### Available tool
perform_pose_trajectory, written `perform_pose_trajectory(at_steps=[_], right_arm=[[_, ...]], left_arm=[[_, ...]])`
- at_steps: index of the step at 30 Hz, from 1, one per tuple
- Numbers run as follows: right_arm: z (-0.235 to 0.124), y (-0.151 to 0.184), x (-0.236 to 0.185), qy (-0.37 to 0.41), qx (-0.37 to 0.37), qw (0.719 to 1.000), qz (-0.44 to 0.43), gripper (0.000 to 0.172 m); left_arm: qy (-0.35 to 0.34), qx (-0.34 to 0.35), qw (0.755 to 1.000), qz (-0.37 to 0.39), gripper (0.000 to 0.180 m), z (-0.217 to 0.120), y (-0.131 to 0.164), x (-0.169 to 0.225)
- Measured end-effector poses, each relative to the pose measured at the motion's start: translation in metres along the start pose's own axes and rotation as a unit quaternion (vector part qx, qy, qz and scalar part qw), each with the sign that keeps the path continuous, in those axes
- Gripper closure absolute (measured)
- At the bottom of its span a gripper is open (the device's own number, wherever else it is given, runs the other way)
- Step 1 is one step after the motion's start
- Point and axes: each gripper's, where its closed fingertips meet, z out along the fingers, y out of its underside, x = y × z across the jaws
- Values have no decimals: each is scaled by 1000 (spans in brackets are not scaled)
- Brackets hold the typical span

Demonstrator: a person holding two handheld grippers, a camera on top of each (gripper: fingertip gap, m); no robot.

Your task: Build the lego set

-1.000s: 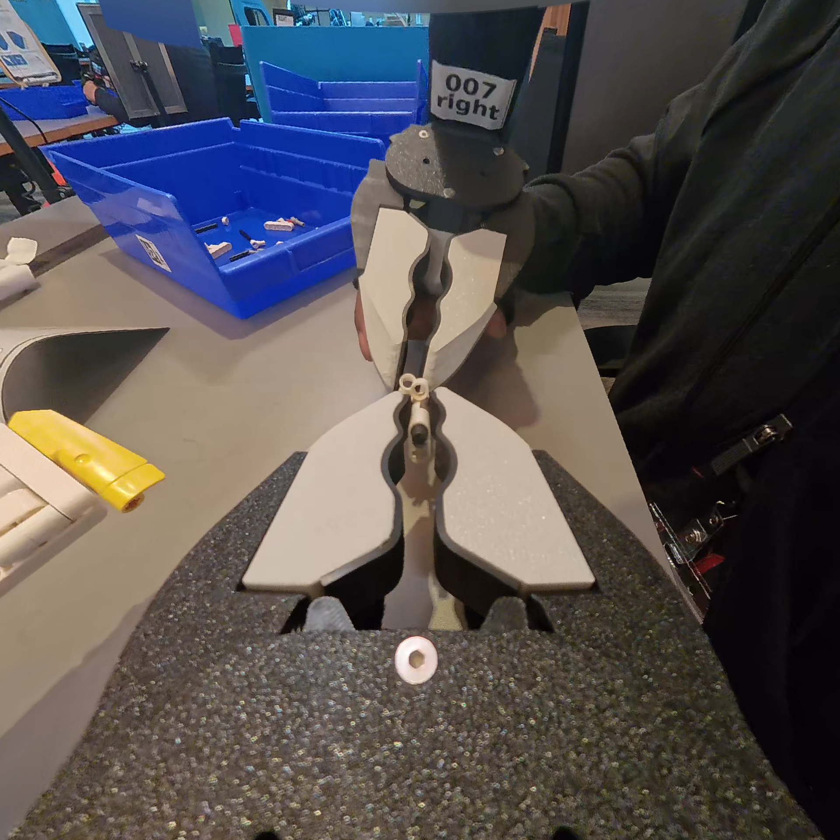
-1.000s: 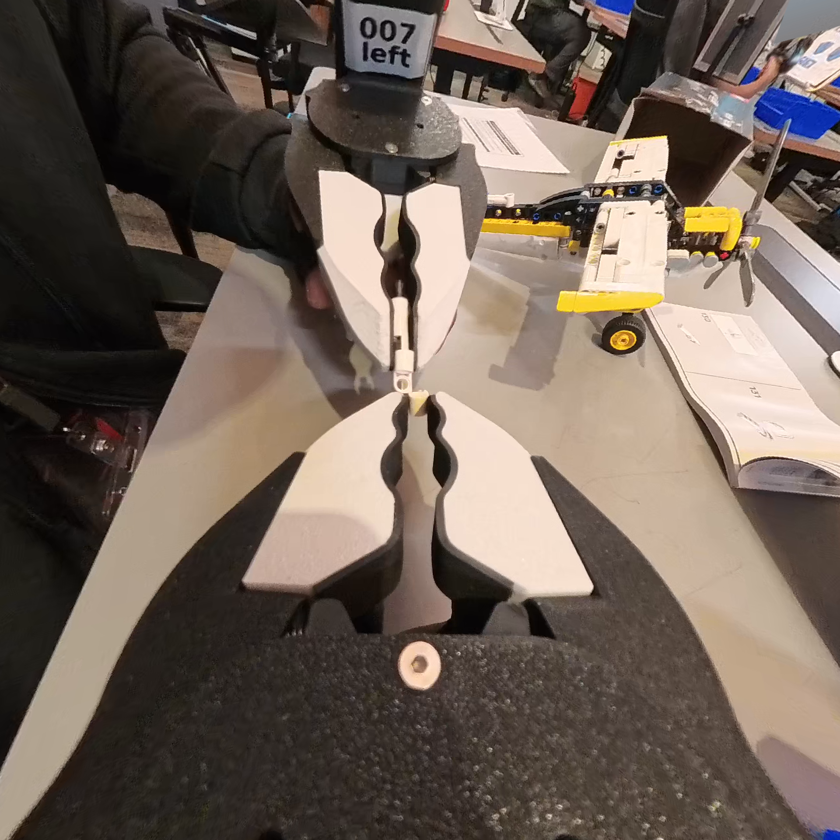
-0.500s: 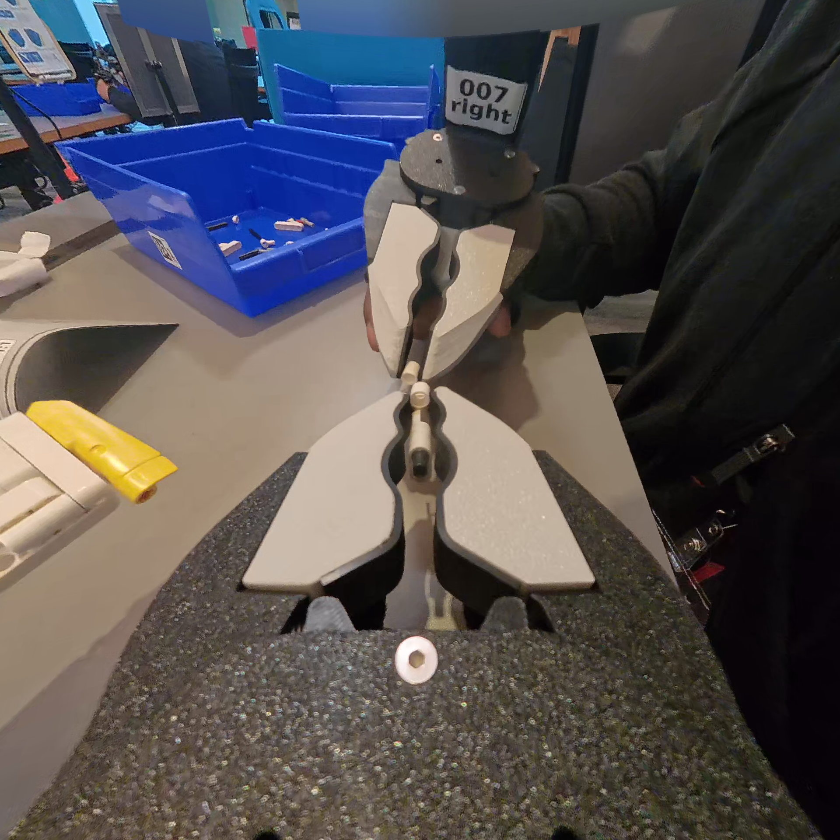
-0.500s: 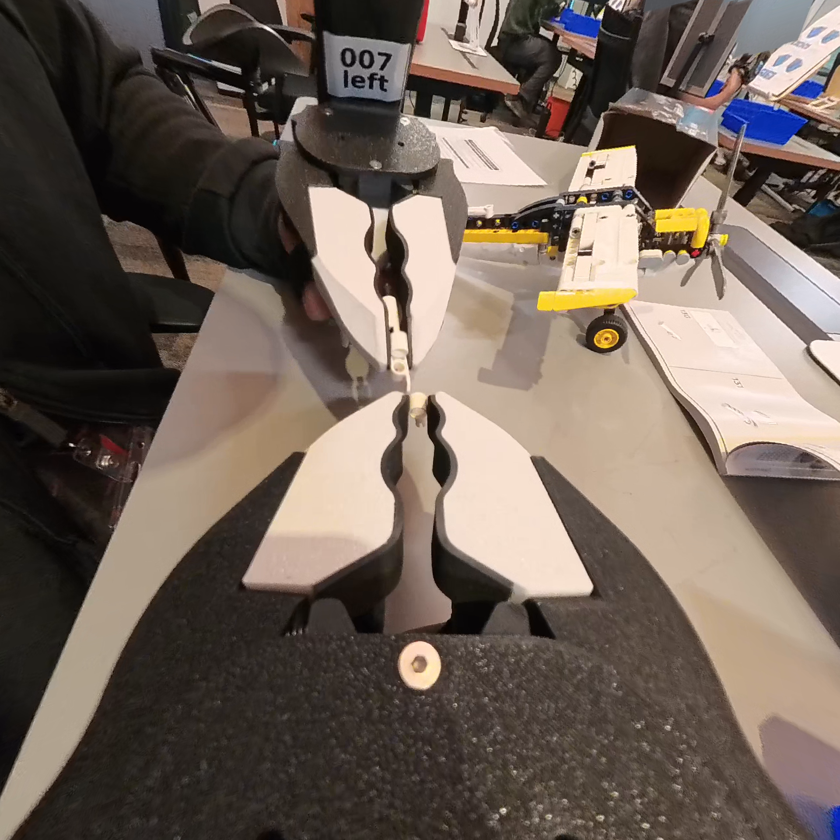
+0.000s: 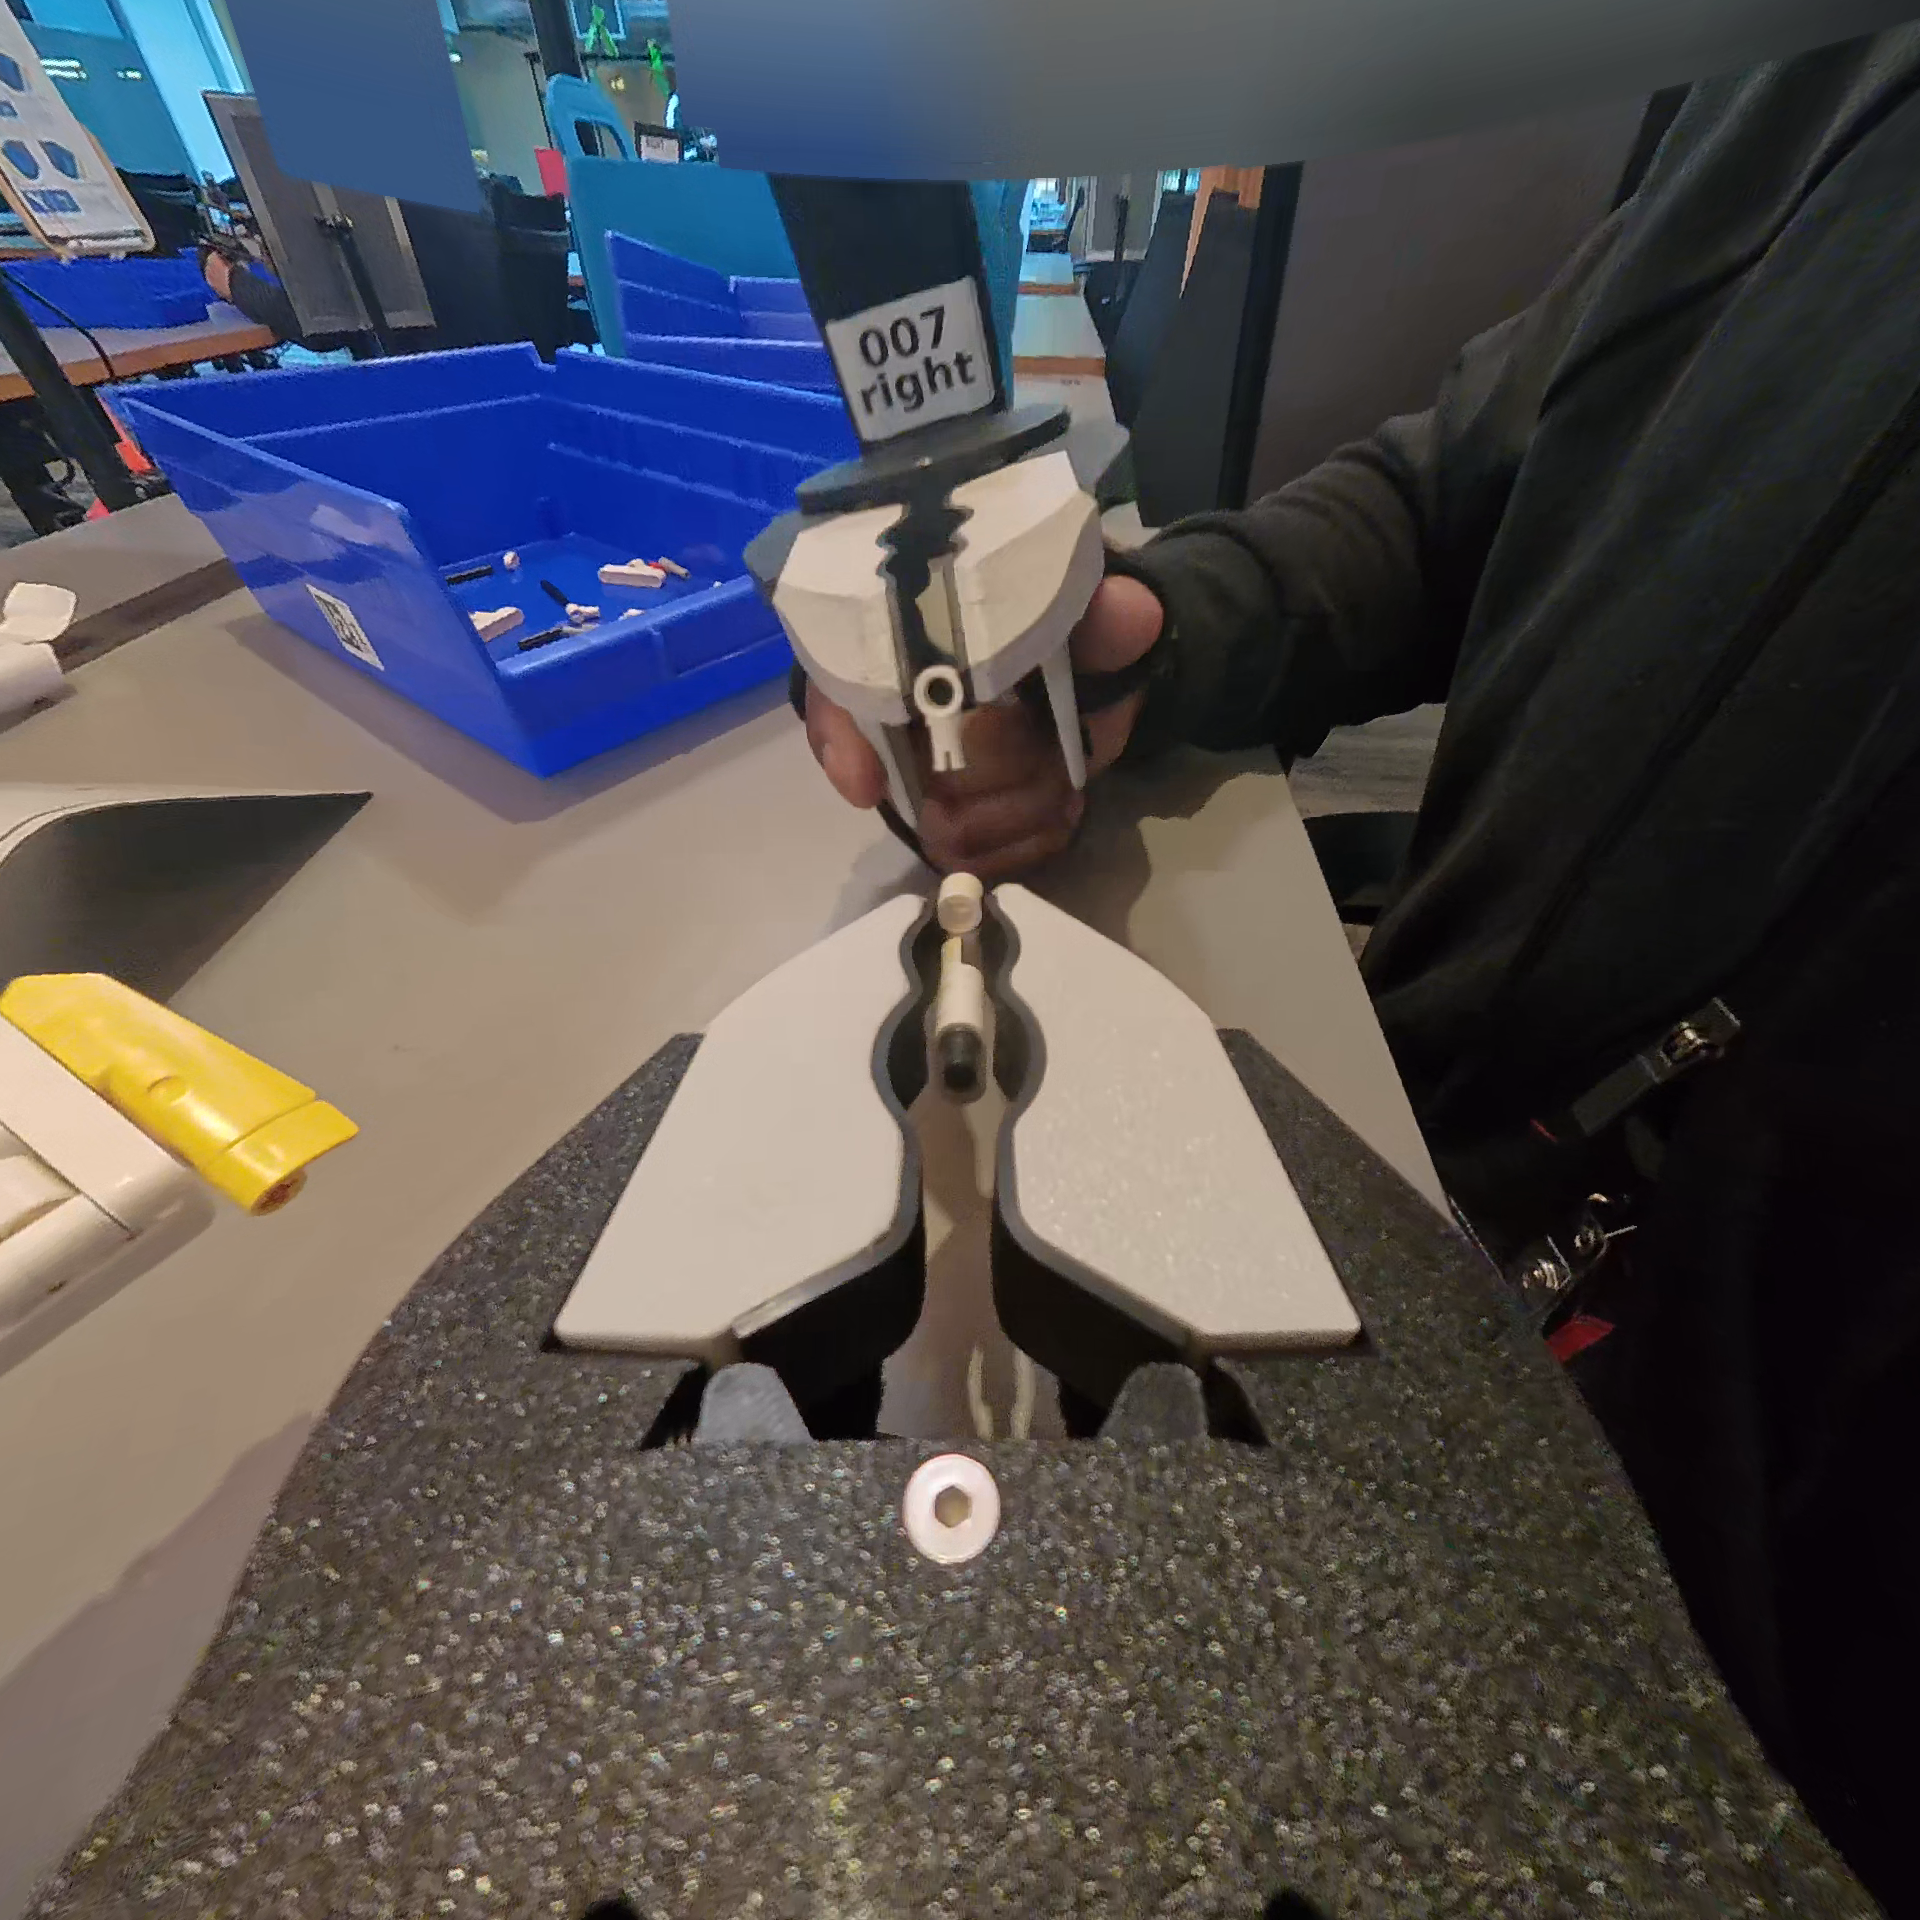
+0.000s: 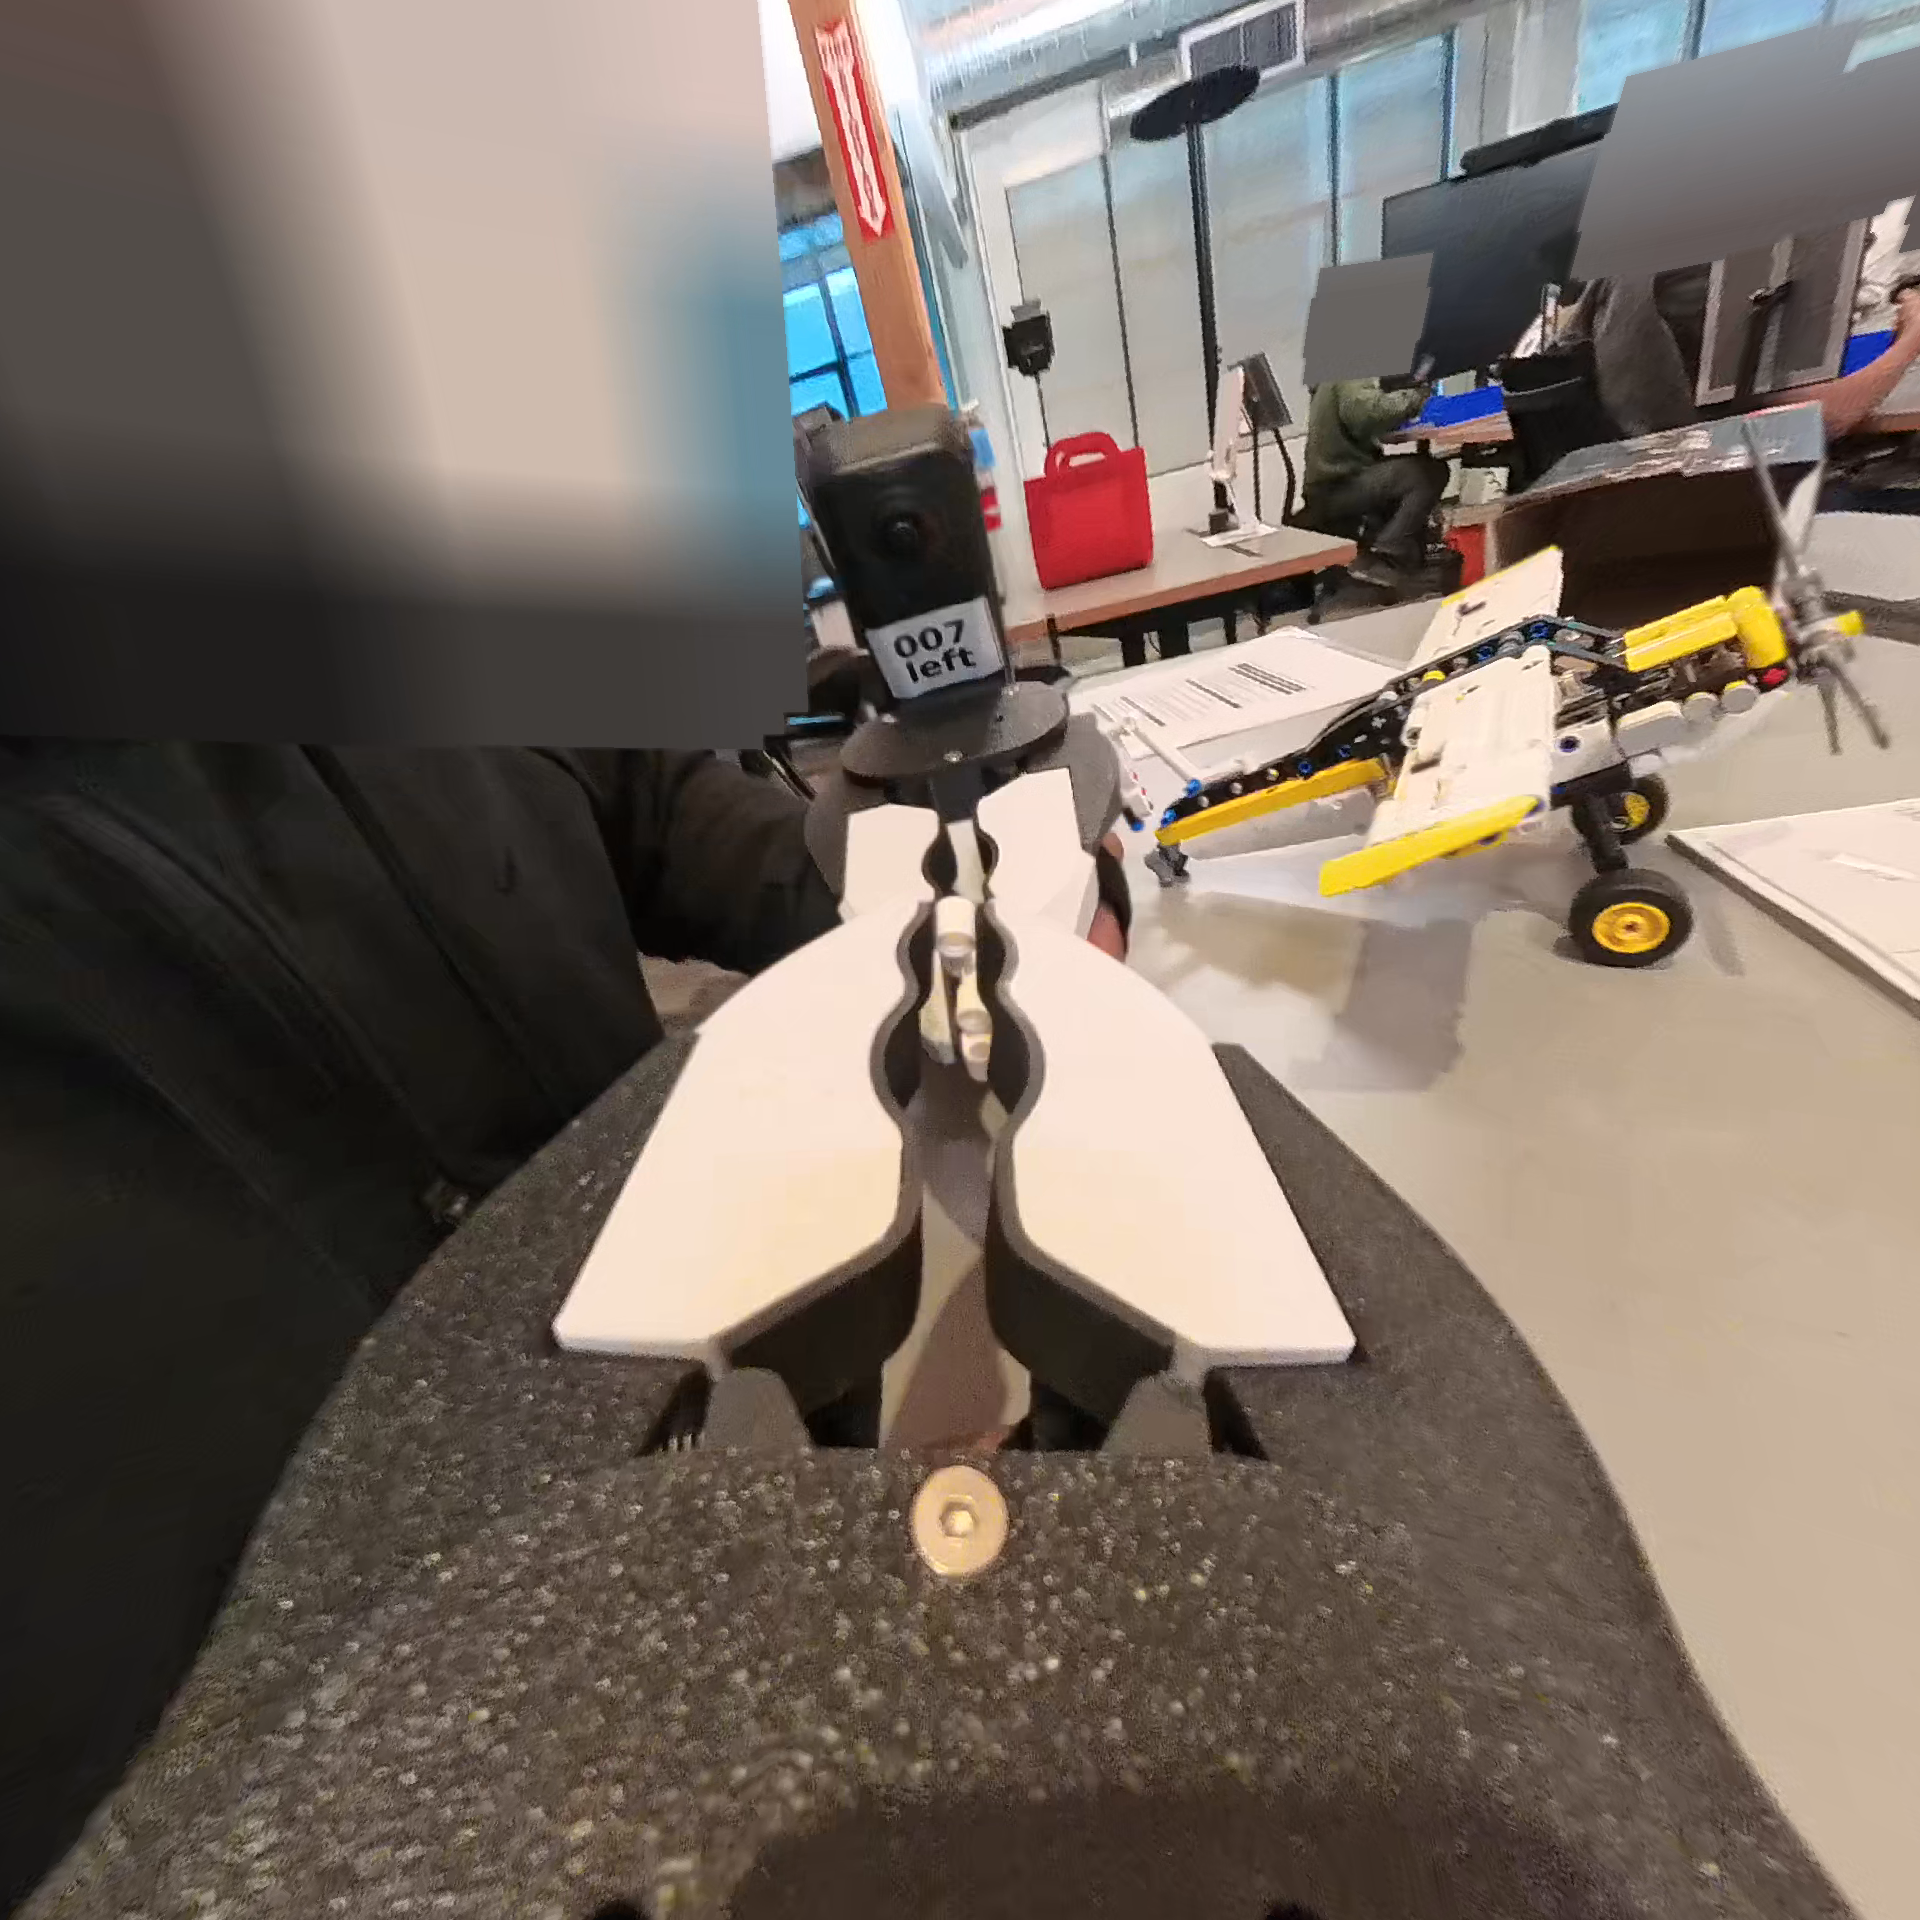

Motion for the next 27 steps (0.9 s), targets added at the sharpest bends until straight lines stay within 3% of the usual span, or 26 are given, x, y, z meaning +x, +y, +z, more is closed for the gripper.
perform_pose_trajectory(at_steps=[8,13,18,22,27], right_arm=[[10,3,-3,-16,6,1000,22,165],[8,1,4,22,6,1000,-9,165],[21,-3,6,81,25,996,-41,165],[30,-12,8,145,32,983,-106,165],[37,-10,21,201,21,973,-113,165]], left_arm=[[13,53,998,-34,173,-6,-14,0],[23,148,982,-113,173,-23,-35,-10],[52,260,933,-243,173,-37,-54,-24],[54,303,897,-316,173,-40,-55,-35],[59,334,857,-387,173,-41,-53,-47]])
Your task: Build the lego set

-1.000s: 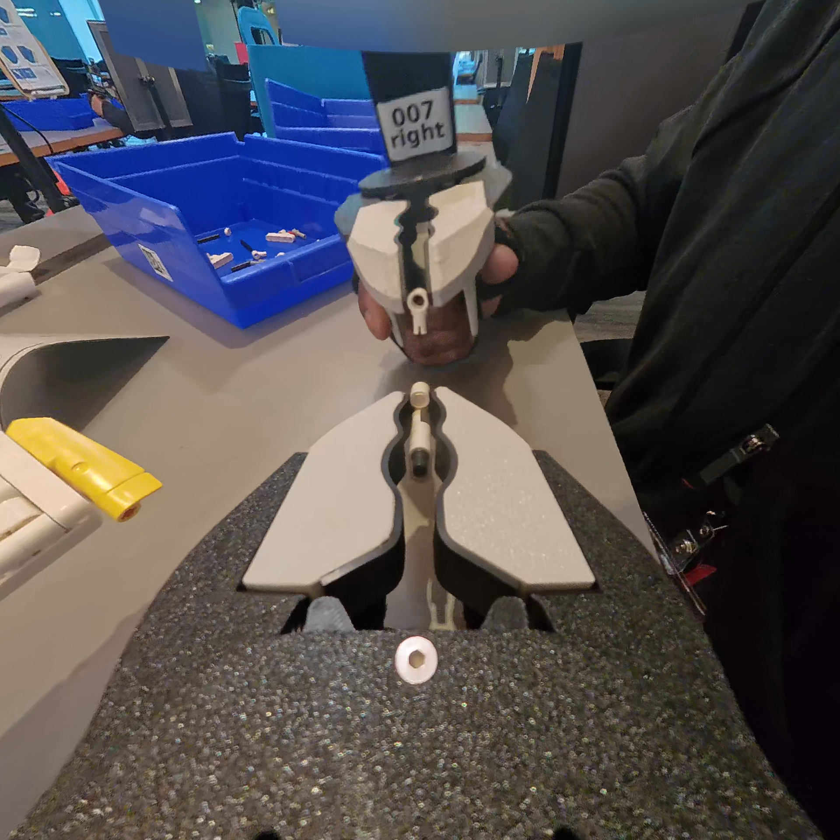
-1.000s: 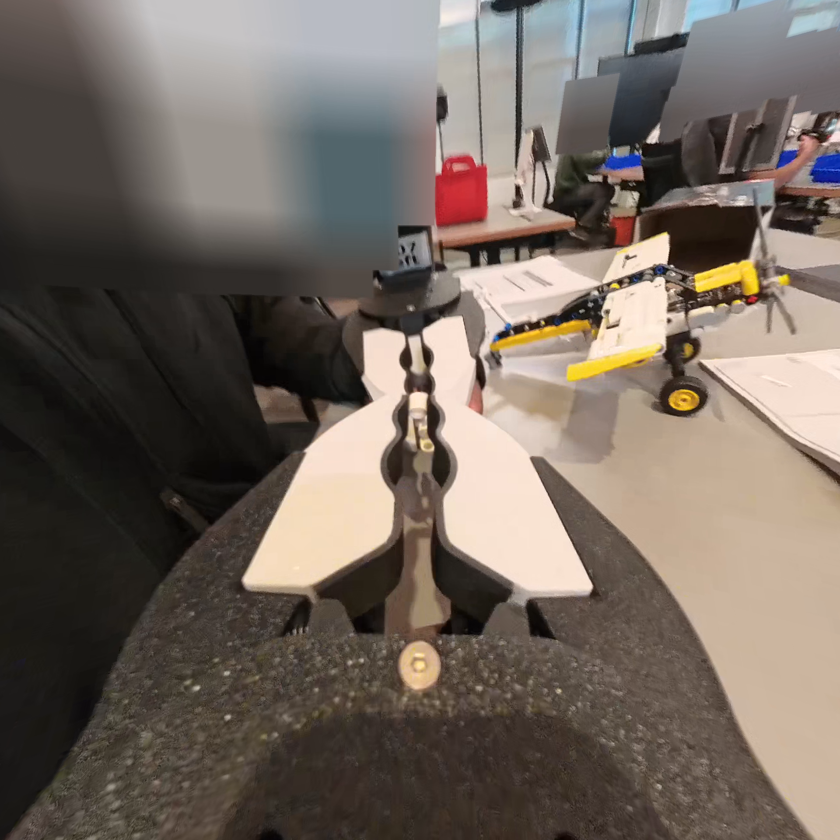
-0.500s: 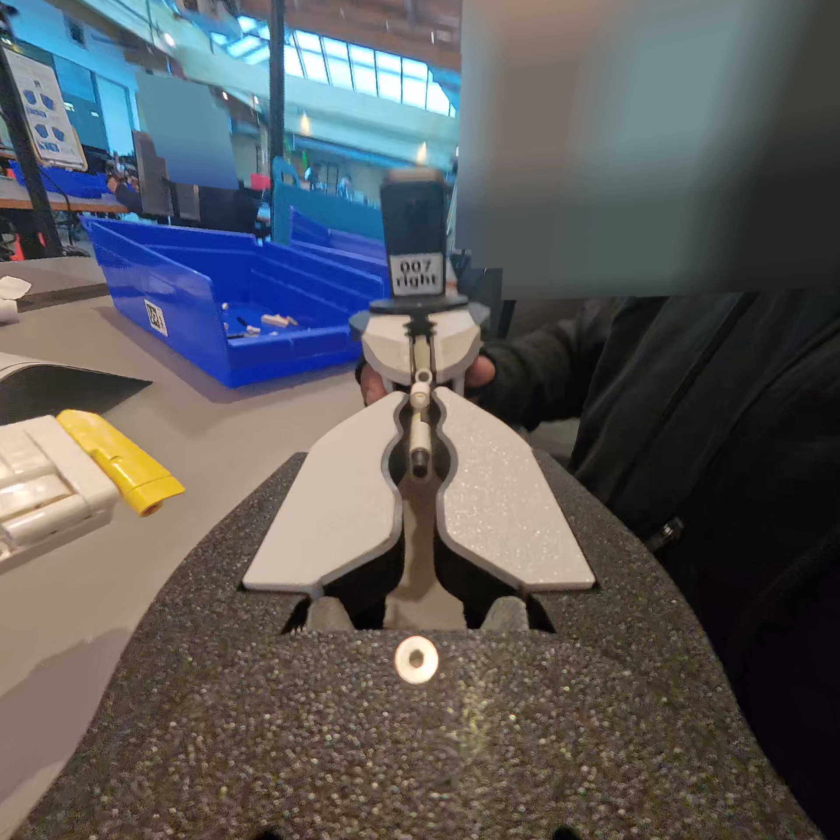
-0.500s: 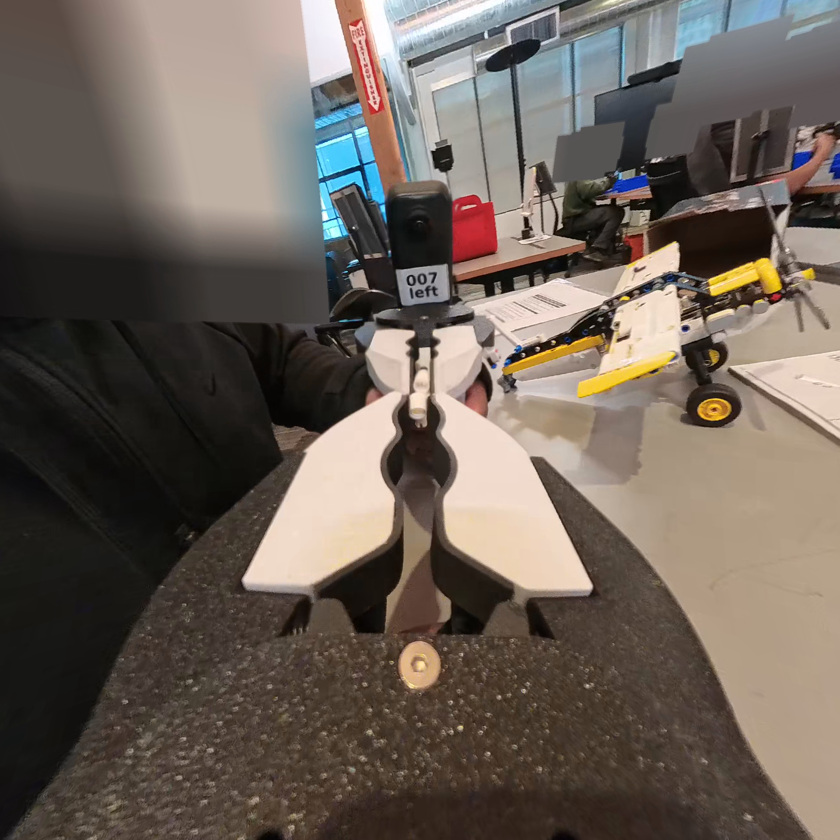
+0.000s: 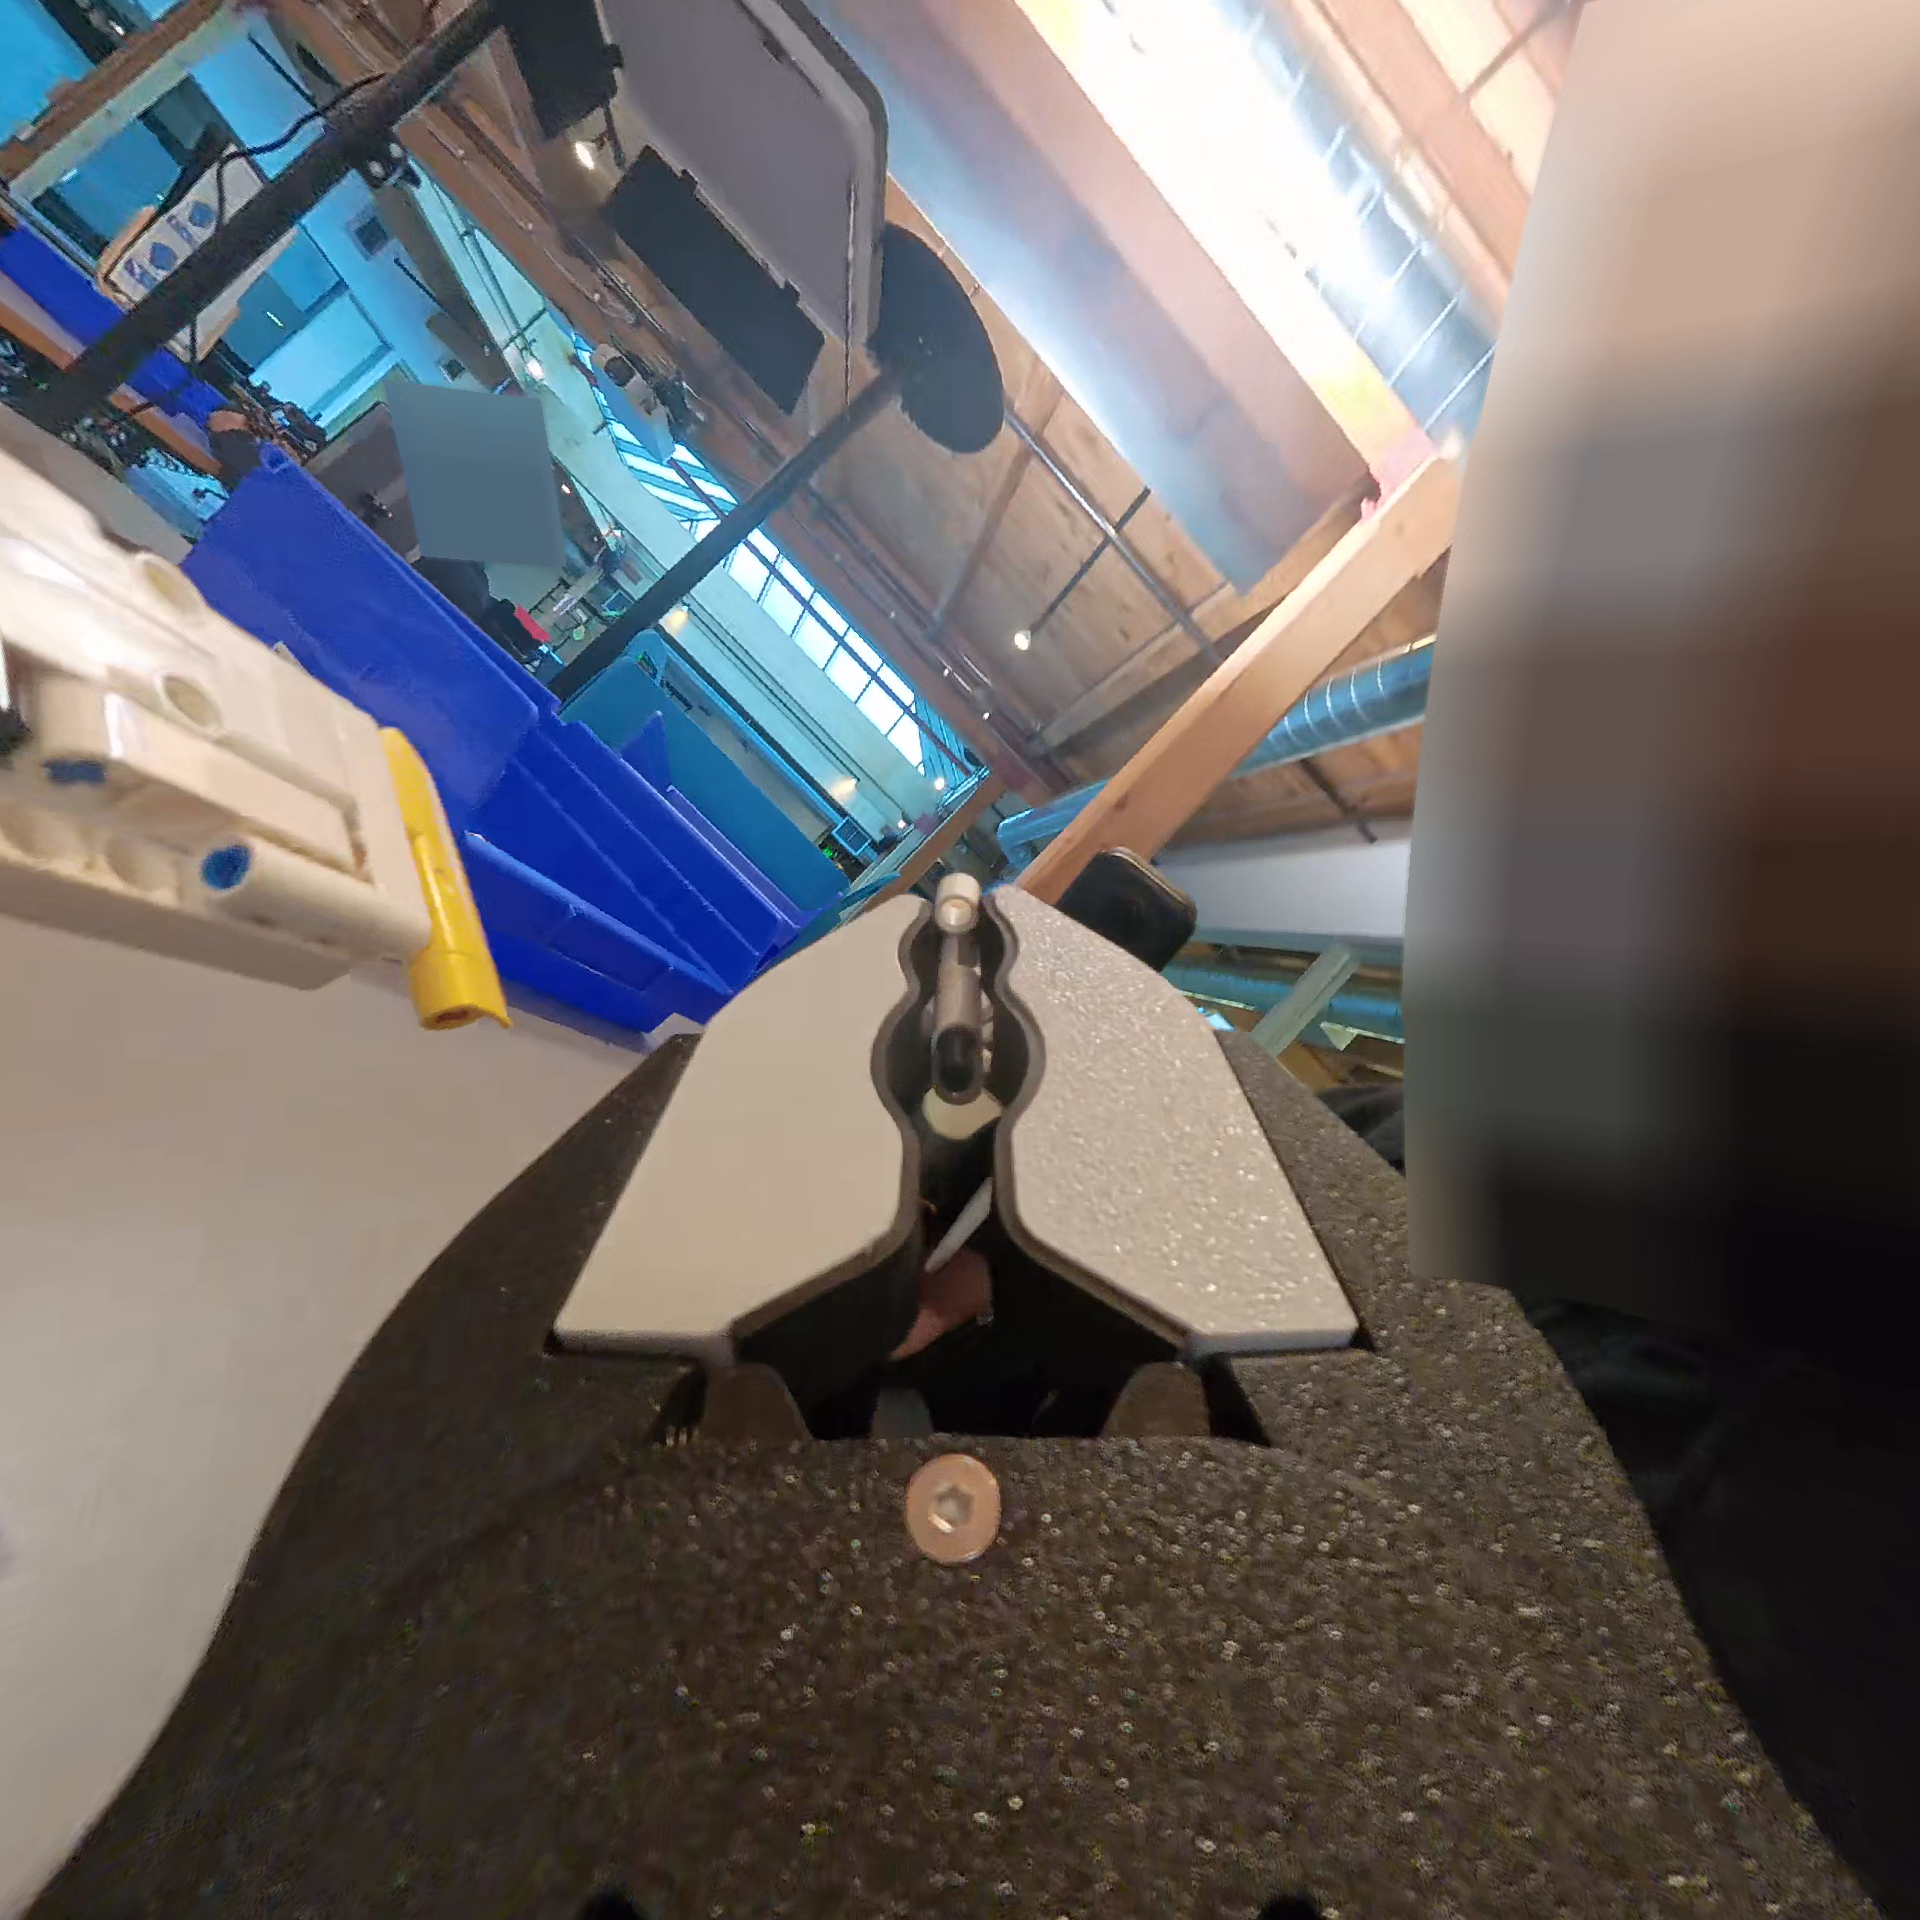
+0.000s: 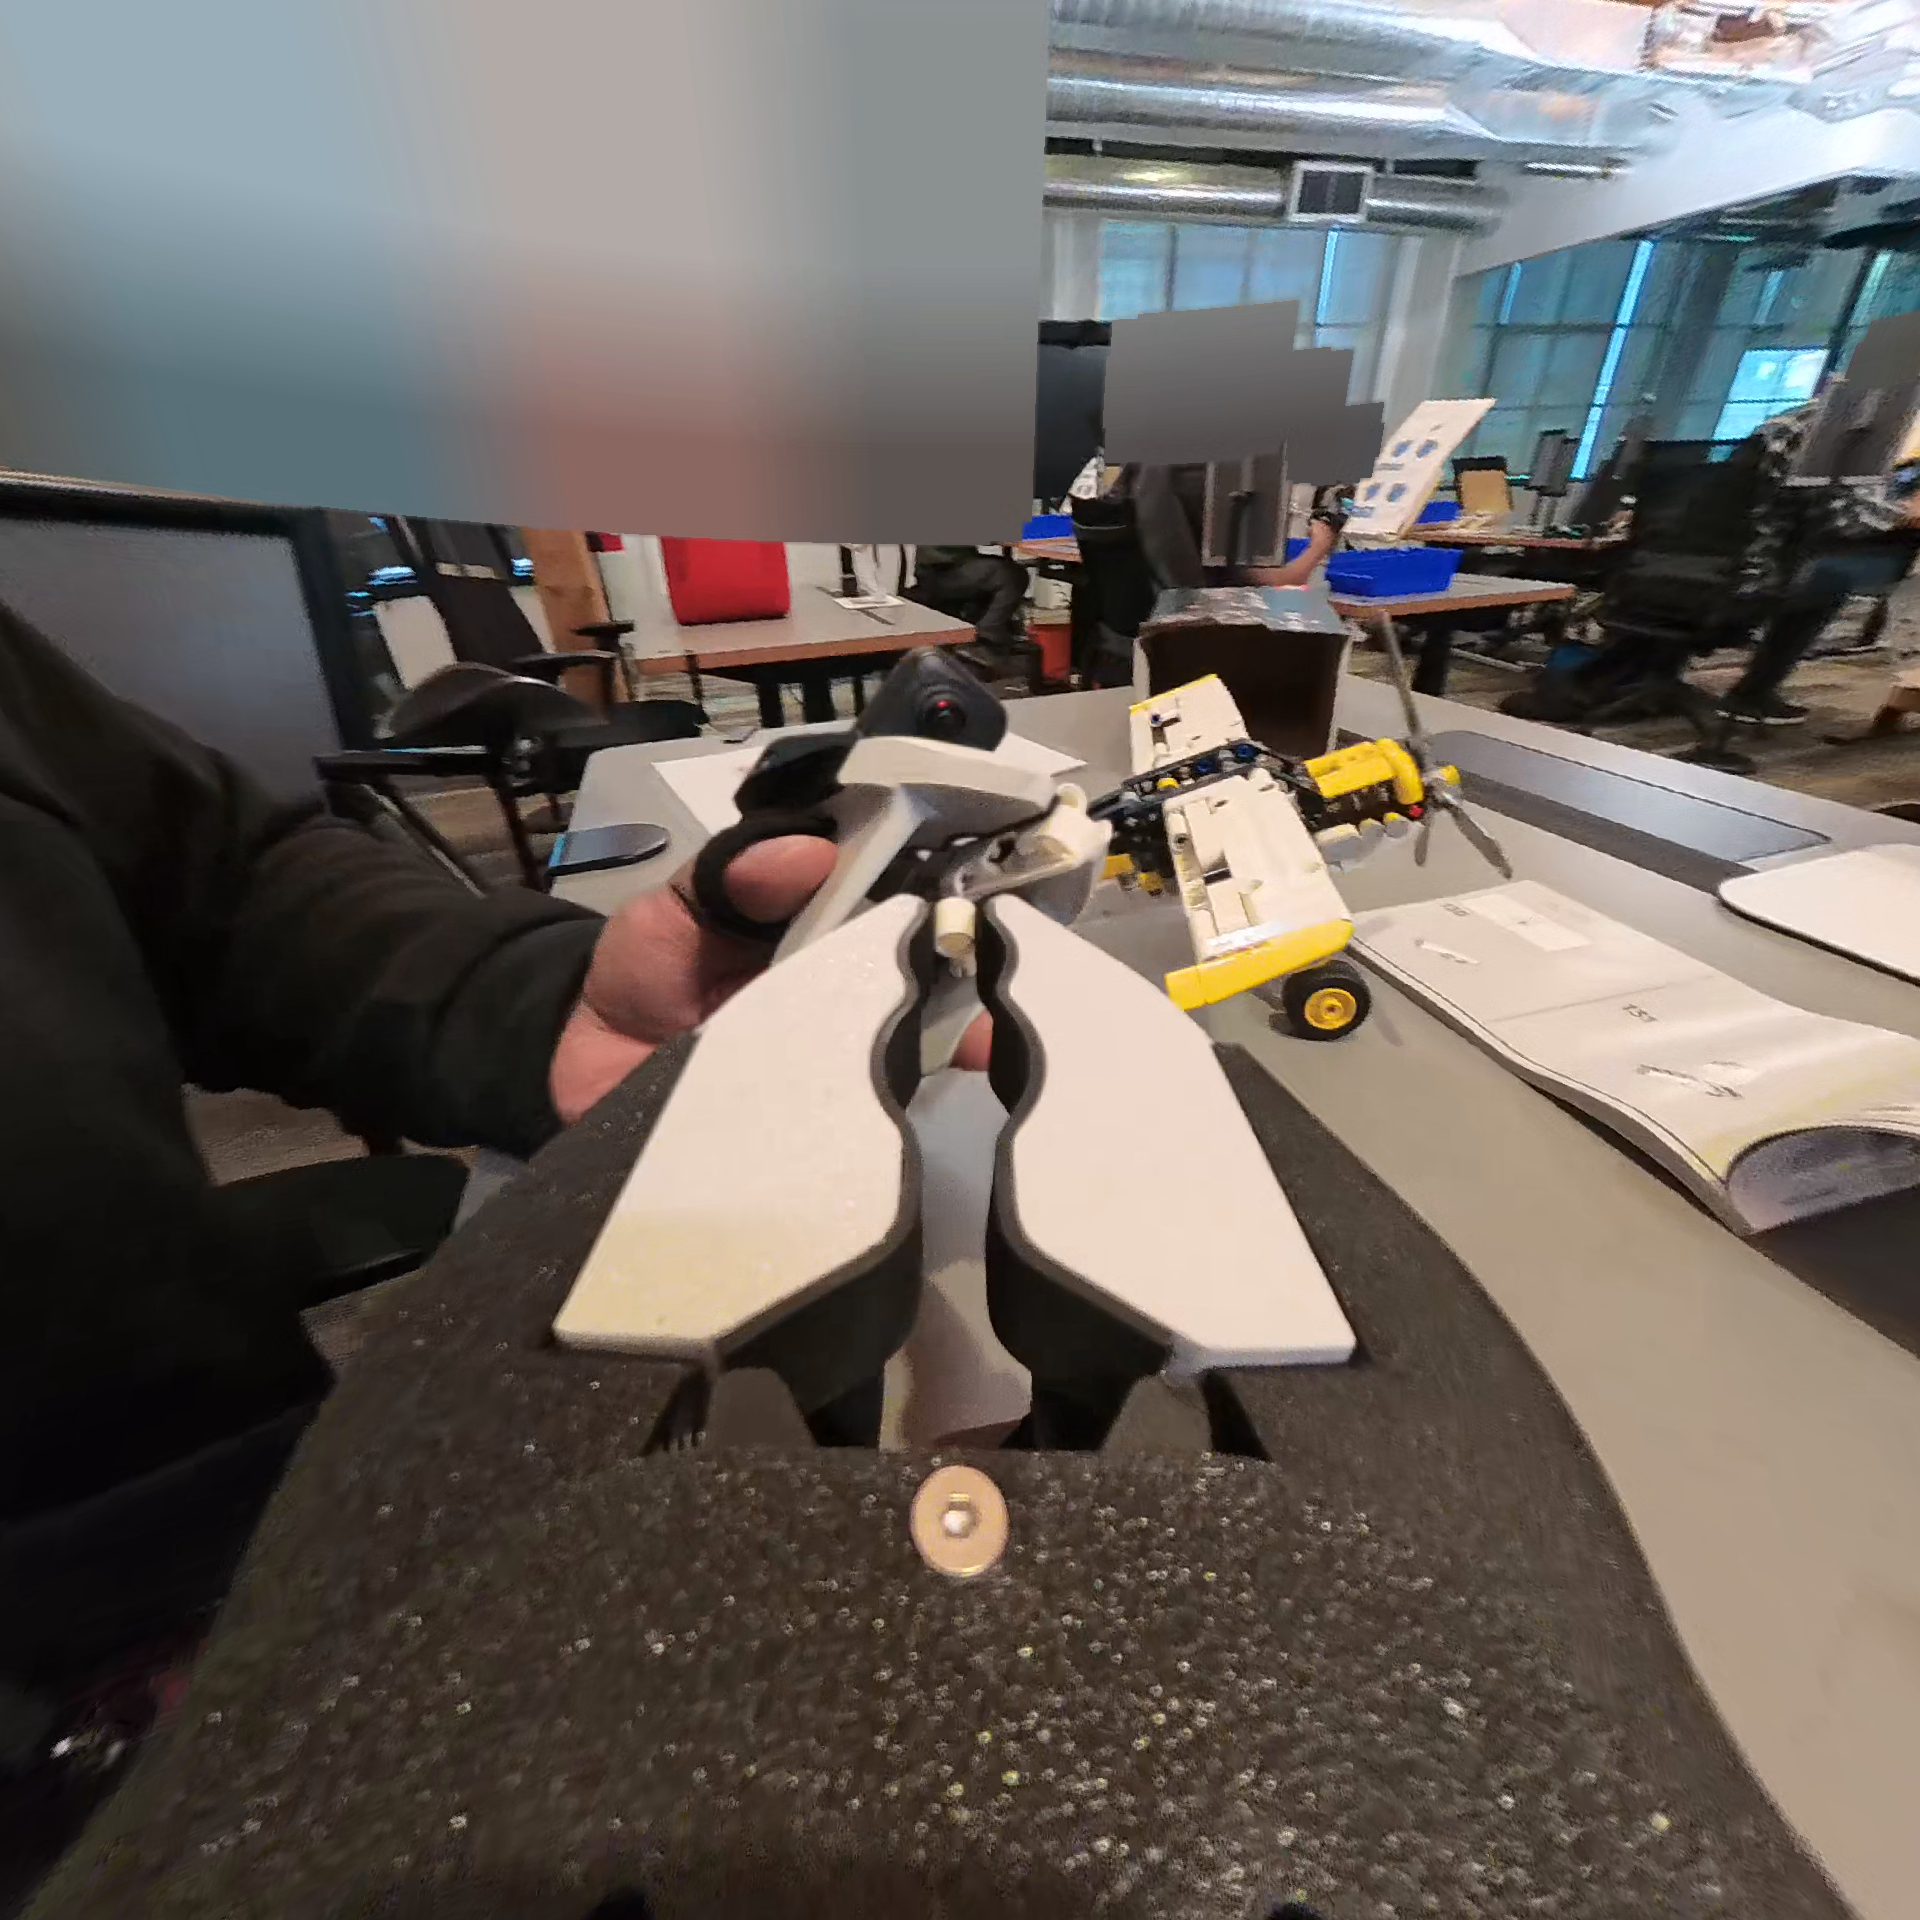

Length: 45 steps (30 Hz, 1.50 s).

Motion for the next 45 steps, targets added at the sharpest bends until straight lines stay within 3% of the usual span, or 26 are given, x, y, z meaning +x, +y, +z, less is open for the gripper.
perform_pose_trajectory(at_steps=[6,10,20,36,45], right_arm=[[5,6,11,38,-16,999,4,165],[4,6,12,46,-18,999,5,165],[3,9,9,39,-30,999,15,165],[3,12,8,29,-41,999,17,165],[-17,0,18,-3,0,999,51,165]], left_arm=[[5,20,998,-51,173,1,2,-3],[1,19,999,-44,173,2,4,-3],[-42,-23,997,59,173,6,11,-2],[-59,-56,992,98,173,9,18,-4],[-63,-140,966,208,173,-1,29,1]])
